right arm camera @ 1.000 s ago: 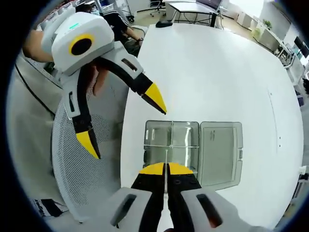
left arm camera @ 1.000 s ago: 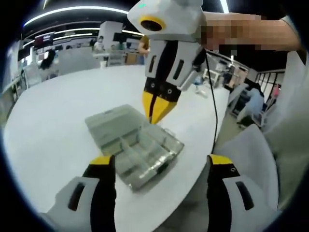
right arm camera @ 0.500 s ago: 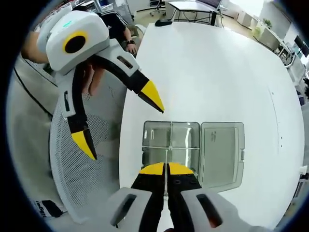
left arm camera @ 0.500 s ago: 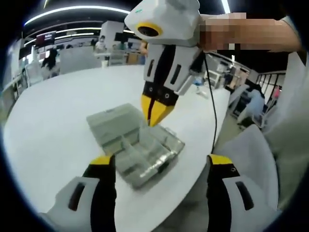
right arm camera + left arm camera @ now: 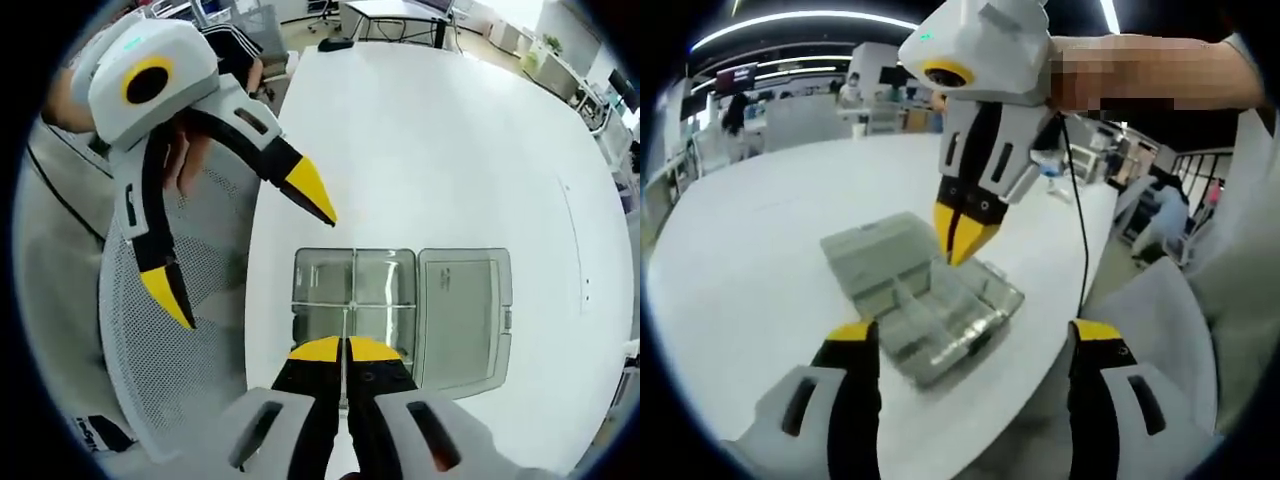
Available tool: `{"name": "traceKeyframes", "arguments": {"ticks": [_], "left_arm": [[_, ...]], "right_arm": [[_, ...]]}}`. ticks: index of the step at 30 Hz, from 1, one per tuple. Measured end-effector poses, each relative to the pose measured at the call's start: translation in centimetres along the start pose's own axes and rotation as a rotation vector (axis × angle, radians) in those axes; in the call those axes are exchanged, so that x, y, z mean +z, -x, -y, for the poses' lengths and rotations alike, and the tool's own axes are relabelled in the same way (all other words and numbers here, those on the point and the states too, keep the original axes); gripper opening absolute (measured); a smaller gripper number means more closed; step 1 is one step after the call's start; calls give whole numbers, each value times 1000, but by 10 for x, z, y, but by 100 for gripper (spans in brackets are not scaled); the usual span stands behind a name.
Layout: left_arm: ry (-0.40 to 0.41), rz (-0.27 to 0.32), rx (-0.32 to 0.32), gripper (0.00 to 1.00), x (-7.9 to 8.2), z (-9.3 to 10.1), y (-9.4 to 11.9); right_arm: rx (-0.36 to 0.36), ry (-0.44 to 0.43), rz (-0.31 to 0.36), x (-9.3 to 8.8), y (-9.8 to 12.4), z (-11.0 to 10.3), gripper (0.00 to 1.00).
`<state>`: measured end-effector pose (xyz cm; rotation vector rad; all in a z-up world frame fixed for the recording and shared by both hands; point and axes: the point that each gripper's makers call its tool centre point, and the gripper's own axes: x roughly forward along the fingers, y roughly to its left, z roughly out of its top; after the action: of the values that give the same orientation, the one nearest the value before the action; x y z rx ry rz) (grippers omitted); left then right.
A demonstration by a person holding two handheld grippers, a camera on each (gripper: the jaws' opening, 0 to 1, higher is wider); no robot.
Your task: Insert the divider into the dual guide fixture by aligning both edges with the guide slots and pushing it downward to the bottom, including one-sided entry, uneven engagement, binding, and posture correction.
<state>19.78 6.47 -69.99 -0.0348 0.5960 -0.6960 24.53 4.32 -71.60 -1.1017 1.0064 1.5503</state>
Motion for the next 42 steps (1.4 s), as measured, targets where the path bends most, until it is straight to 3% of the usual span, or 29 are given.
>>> {"name": "traceKeyframes", "arguments": {"ticks": [42], "left_arm": [[16, -5, 11, 75, -3, -5, 2]], "right_arm": [[1, -27, -8, -5, -14, 10, 0]]}}
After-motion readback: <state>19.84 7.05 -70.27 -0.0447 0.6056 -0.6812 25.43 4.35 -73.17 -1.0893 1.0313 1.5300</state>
